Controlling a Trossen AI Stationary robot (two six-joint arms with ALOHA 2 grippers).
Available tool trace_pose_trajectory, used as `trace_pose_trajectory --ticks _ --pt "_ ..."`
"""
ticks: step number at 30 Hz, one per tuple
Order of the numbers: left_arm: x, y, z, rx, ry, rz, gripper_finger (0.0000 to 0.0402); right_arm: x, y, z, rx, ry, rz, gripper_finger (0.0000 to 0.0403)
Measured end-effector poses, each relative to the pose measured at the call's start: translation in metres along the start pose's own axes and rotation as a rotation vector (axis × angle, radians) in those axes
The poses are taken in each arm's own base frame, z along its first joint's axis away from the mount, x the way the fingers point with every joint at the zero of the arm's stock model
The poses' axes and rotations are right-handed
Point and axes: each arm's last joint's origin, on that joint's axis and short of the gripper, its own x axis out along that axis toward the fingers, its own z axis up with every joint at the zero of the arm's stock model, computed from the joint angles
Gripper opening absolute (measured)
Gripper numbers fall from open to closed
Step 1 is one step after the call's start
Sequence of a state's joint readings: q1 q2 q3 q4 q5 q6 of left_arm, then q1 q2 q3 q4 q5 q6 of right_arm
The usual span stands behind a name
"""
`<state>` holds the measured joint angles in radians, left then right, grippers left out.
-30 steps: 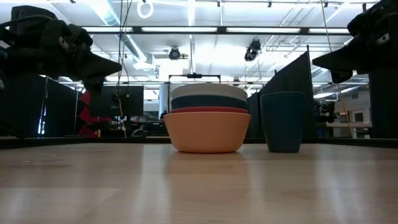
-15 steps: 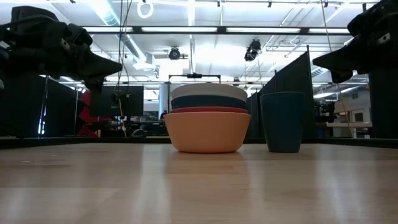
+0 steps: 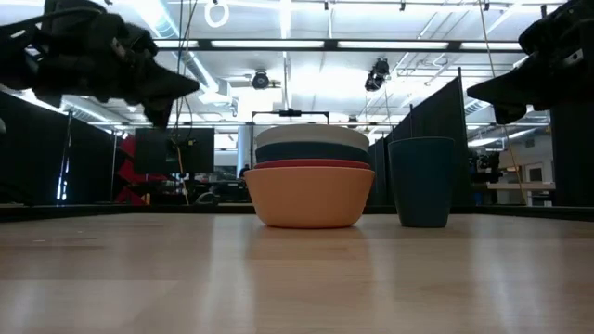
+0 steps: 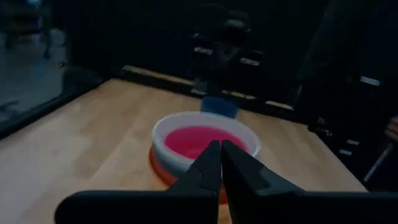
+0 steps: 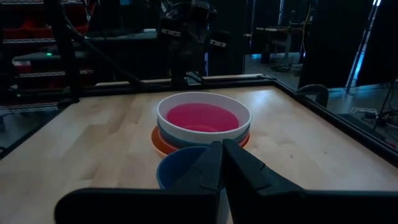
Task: Nest bowls inside each other
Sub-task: Return to Home Position
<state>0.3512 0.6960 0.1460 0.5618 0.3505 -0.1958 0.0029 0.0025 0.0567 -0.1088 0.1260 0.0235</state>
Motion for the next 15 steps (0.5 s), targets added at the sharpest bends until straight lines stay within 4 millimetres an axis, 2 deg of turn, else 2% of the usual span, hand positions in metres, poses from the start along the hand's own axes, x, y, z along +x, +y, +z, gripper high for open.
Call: trace_pose_trajectory --ticks 7,11,15 --pt "0.004 -0.002 0.010 0.094 -0.086 -0.042 0.0000 0.000 0.001 0.000 0.000 0.004 0.024 0.0000" --pt "0.004 -0.002 0.005 0.049 -0.030 -0.056 0.0000 0.000 0.001 0.000 -0.001 0.005 0.025 0.0000" --pt "0.001 0.000 -0.010 -0.006 0.024 -0.056 0.0000 0.000 0.001 0.000 -0.002 0.005 0.025 0.0000"
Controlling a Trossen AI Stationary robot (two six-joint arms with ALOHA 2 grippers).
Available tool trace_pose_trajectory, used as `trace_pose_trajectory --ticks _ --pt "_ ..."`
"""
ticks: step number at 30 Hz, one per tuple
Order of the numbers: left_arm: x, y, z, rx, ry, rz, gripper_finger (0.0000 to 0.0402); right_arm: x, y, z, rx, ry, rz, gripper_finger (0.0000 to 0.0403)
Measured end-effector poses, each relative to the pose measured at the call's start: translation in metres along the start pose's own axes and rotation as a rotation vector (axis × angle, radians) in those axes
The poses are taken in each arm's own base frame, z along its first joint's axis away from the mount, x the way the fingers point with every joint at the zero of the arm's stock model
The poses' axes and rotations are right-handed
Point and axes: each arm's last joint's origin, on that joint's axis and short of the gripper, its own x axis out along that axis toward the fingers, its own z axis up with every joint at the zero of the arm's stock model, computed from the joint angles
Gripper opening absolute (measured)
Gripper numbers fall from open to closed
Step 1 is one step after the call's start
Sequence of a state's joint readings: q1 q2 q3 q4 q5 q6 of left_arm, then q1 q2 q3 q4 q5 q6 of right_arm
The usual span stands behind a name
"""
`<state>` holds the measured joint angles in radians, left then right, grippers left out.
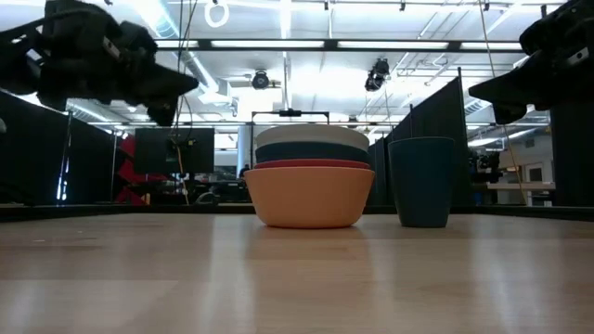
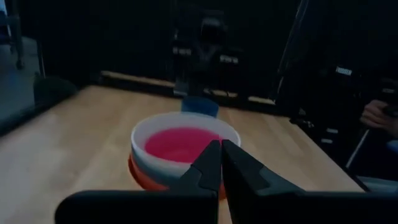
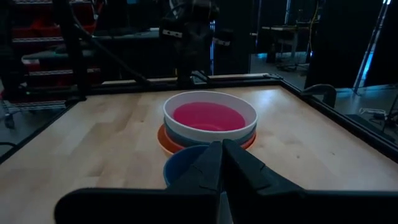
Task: Nest bowls inside each other
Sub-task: Return to Home Position
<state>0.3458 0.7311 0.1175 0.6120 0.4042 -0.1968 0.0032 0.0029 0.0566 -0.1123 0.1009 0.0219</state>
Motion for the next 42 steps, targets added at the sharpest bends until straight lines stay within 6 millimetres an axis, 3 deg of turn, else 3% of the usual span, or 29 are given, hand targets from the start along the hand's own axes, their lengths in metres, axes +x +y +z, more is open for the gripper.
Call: trace_pose_trajectory --ticks 16,28,42 --pt "-0.011 -0.003 -0.017 -0.036 -0.065 -0.062 0.0000 0.000 0.000 0.000 -0.001 0.002 0.000 0.0000" --pt "-0.026 -0.016 0.001 0.025 -0.192 -0.220 0.0000 0.000 0.000 0.000 0.001 0.002 -0.001 0.0000" --pt "-0.048 -0.024 0.001 -0.024 -0.108 -0.136 0.0000 0.000 0.000 0.000 0.002 0.002 -0.006 0.0000"
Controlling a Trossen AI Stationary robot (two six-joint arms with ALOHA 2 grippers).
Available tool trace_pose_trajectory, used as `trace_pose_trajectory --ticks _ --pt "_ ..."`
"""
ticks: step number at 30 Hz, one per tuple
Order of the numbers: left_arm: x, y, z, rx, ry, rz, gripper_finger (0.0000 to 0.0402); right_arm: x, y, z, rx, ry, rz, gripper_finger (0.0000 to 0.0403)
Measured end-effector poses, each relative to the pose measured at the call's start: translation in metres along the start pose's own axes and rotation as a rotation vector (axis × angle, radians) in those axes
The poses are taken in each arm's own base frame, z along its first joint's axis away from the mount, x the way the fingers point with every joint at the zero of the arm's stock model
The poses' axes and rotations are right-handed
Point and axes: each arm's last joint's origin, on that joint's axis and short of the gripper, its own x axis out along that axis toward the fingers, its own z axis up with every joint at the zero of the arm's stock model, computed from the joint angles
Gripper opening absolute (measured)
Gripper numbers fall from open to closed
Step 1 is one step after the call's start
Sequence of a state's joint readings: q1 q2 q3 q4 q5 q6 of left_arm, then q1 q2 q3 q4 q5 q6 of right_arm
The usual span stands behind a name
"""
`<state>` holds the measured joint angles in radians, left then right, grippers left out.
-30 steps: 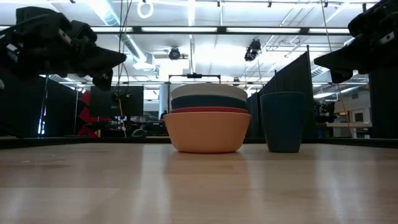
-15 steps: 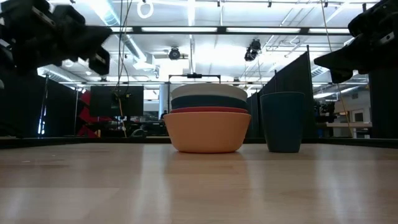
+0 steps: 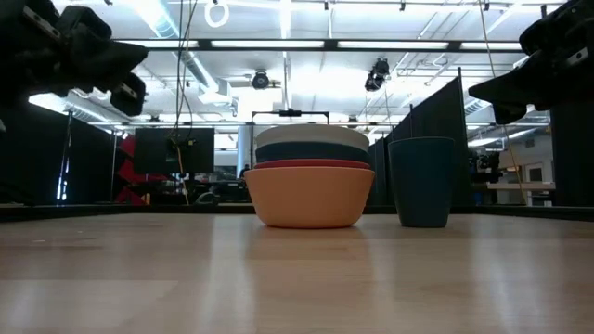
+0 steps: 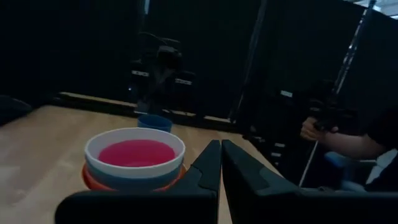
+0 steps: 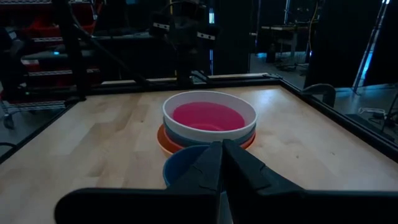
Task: Nest bowls inside each other
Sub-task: Return to Home Position
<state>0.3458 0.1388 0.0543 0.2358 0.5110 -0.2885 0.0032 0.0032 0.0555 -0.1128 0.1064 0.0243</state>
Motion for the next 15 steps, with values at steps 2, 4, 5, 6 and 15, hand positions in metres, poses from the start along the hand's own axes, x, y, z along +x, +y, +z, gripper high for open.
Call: trace_pose_trajectory --ticks 2,4,5,6,15 --pt "-0.0036 -0.0017 -0.0004 -0.007 0.013 0.015 0.0000 0.0000 0.0000 0.0000 0.000 0.000 -0.001 0.0000" --pt "-0.0073 -0.0034 -0.0008 -0.013 0.026 0.029 0.0000 0.0000 0.0000 0.0000 0.000 0.000 -0.001 0.0000" --pt "-0.0085 -0.0040 0.0001 -0.007 0.027 0.040 0.0000 0.0000 0.0000 0.0000 0.000 -0.001 -0.002 0.0000" --pt "-0.0098 -0.0049 0.0018 0.003 0.019 0.052 0.0000 0.0000 -0.0001 0.0000 0.000 0.000 -0.002 0.0000" --pt "-0.0106 -0.0045 0.0039 0.069 0.002 0.098 0.0000 0.0001 -0.0001 -0.0001 0.000 0.000 -0.002 0.0000"
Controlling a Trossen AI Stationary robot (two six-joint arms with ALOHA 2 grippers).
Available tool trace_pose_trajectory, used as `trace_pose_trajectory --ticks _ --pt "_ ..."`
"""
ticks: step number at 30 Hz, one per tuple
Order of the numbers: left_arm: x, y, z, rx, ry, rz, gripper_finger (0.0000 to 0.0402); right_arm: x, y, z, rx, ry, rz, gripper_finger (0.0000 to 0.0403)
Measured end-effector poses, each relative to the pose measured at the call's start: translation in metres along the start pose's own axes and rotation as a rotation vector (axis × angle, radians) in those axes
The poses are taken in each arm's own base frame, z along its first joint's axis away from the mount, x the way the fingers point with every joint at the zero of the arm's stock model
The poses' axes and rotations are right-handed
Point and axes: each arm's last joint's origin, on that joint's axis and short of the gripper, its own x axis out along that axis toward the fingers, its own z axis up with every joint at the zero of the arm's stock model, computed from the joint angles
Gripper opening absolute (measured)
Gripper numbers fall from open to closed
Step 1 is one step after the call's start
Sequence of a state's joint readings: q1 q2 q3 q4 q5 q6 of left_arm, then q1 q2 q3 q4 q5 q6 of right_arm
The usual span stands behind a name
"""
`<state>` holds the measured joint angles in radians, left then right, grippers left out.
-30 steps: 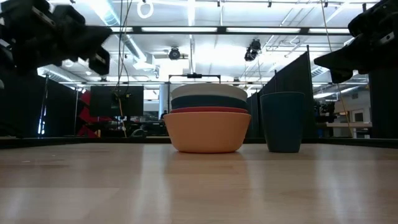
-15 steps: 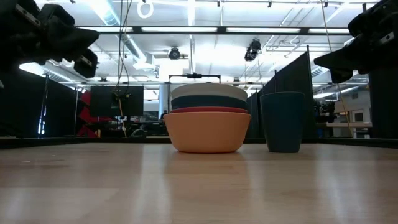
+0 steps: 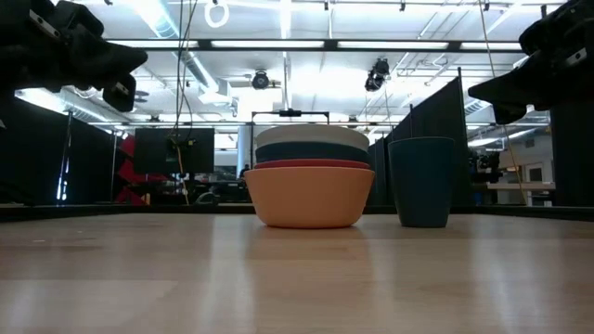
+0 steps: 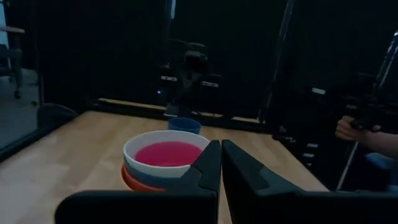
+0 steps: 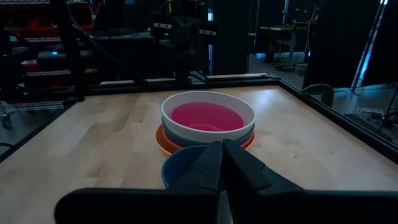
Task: Nest bowls inside each other
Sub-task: Return to Home Position
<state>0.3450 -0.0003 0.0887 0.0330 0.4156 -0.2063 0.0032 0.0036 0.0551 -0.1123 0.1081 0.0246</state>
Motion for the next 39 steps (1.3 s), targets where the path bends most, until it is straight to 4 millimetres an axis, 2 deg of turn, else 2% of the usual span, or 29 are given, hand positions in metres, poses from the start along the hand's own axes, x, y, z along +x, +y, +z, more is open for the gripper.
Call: trace_pose_trajectory --ticks 19,29,39 --pt "0.005 -0.003 -0.016 -0.037 -0.037 -0.045 0.0000 0.000 -0.001 0.000 -0.010 -0.004 -0.027 0.0000" --pt "0.008 -0.008 -0.019 -0.025 -0.043 0.054 0.0000 0.000 -0.002 0.001 -0.016 -0.006 -0.055 0.0000" --pt "0.009 -0.006 -0.025 -0.003 0.001 0.170 0.0000 0.001 -0.002 -0.001 -0.081 0.016 -0.073 0.0000"
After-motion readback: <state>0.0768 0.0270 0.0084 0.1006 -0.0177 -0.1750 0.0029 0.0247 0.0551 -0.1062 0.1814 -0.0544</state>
